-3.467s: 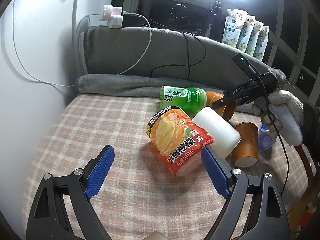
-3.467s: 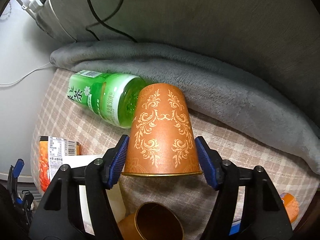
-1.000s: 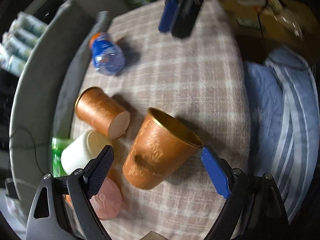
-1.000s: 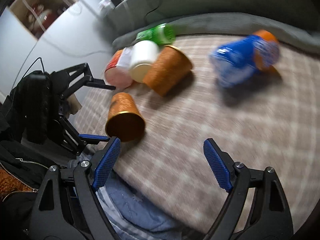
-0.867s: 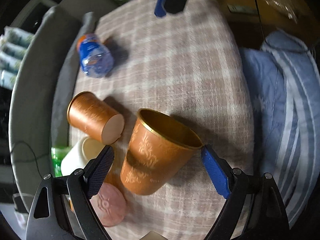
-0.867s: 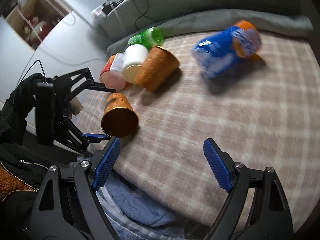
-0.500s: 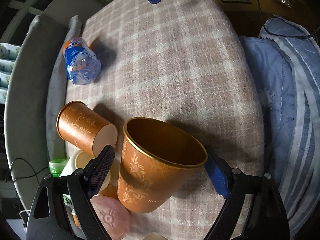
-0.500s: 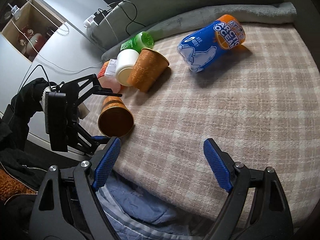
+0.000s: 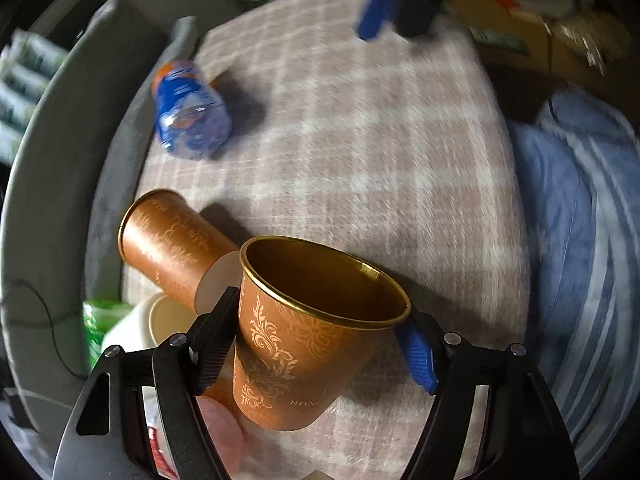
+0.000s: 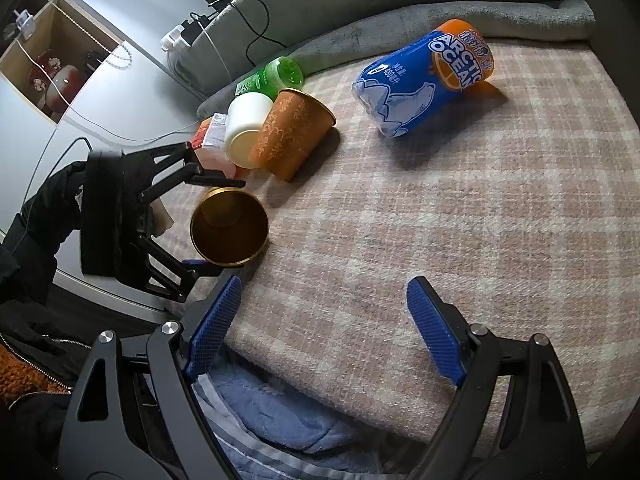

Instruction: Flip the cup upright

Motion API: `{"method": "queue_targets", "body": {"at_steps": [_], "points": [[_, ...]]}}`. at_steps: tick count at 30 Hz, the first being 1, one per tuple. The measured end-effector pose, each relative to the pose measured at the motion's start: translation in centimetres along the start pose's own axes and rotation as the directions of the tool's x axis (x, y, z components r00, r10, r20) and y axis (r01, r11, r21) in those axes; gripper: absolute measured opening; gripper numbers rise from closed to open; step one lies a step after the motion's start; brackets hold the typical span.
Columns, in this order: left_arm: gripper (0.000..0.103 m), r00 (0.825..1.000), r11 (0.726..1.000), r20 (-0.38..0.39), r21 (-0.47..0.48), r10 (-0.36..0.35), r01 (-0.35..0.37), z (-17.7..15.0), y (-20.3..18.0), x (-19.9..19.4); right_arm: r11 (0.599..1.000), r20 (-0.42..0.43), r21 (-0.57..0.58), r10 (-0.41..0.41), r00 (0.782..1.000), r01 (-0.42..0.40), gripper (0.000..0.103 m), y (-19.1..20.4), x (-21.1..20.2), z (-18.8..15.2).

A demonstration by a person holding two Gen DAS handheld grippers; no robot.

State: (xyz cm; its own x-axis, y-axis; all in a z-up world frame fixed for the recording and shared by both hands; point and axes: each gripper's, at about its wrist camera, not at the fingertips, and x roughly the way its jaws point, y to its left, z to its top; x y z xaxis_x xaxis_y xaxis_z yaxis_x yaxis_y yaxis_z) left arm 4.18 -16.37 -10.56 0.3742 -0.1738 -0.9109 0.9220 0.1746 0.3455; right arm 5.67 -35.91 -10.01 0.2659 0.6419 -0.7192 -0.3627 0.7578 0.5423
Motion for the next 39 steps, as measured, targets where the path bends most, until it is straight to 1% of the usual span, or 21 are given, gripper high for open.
{"method": "queue_targets", "body": {"at_steps": [4, 8, 10, 14, 20, 25, 28, 29, 31, 34, 37, 39], "points": [[0.073, 0.999, 0.992, 0.048, -0.124, -0.009, 0.015, -0.3, 2.0, -0.4, 1.0, -0.004, 0.0, 0.0, 1.0, 0.0, 0.087, 0.0, 0.3, -0.2], [0.073, 0.995, 0.971, 0.095, -0.237, -0.012, 0.035, -1.1, 3.7, -0.7, 1.0, -0.005, -0.003, 0.0, 1.0, 0.0, 0.087, 0.1, 0.5, -0.1], [0.073, 0.994, 0.959, 0.111, -0.279, -0.017, 0.048, -1.4, 4.1, -0.6, 1.0, -0.004, -0.006, 0.001, 1.0, -0.001, 0.087, 0.3, 0.6, 0.0], [0.073, 0.991, 0.942, 0.136, -0.33, -0.01, 0.055, -1.3, 4.7, -0.2, 1.0, -0.008, -0.022, -0.008, 1.0, 0.008, 0.087, 0.7, 0.8, 0.2], [0.073, 0.982, 0.913, 0.188, -0.402, 0.006, 0.071, -2.2, 4.9, -1.2, 0.999, -0.009, -0.038, -0.015, 1.0, 0.014, 0.087, 1.3, 1.2, 0.4], [0.073, 0.969, 0.874, 0.242, -0.479, 0.041, 0.083, -2.5, 5.8, -2.1, 0.998, 0.002, -0.049, -0.028, 1.0, 0.028, 0.087, 1.8, 1.5, 0.7], [0.073, 0.955, 0.835, 0.288, -0.541, 0.069, 0.103, -2.8, 6.3, -2.6, 0.997, 0.021, -0.061, -0.046, 0.999, 0.047, 0.087, 2.4, 1.6, 0.9], [0.073, 0.95, 0.816, 0.303, -0.566, 0.074, 0.117, -3.0, 6.5, -2.7, 0.997, 0.028, -0.062, -0.053, 0.998, 0.055, 0.087, 2.5, 1.6, 1.0], [0.073, 0.945, 0.788, 0.314, -0.604, 0.094, 0.122, -3.3, 6.7, -2.6, 0.996, 0.048, -0.066, -0.065, 0.997, 0.068, 0.087, 2.8, 1.7, 1.2], [0.073, 0.931, 0.731, 0.345, -0.665, 0.121, 0.151, -4.1, 7.0, -2.6, 0.995, 0.076, -0.061, -0.079, 0.994, 0.084, 0.087, 3.2, 1.7, 1.4], [0.073, 0.922, 0.689, 0.349, -0.71, 0.166, 0.145, -4.7, 6.7, -2.4, 0.993, 0.108, -0.054, -0.1, 0.989, 0.106, 0.087, 3.6, 1.8, 1.6], [0.073, 0.915, 0.659, 0.358, -0.736, 0.186, 0.154, -5.1, 6.5, -2.3, 0.99, 0.133, -0.054, -0.125, 0.983, 0.133, 0.087, 3.9, 1.8, 1.6]]}}
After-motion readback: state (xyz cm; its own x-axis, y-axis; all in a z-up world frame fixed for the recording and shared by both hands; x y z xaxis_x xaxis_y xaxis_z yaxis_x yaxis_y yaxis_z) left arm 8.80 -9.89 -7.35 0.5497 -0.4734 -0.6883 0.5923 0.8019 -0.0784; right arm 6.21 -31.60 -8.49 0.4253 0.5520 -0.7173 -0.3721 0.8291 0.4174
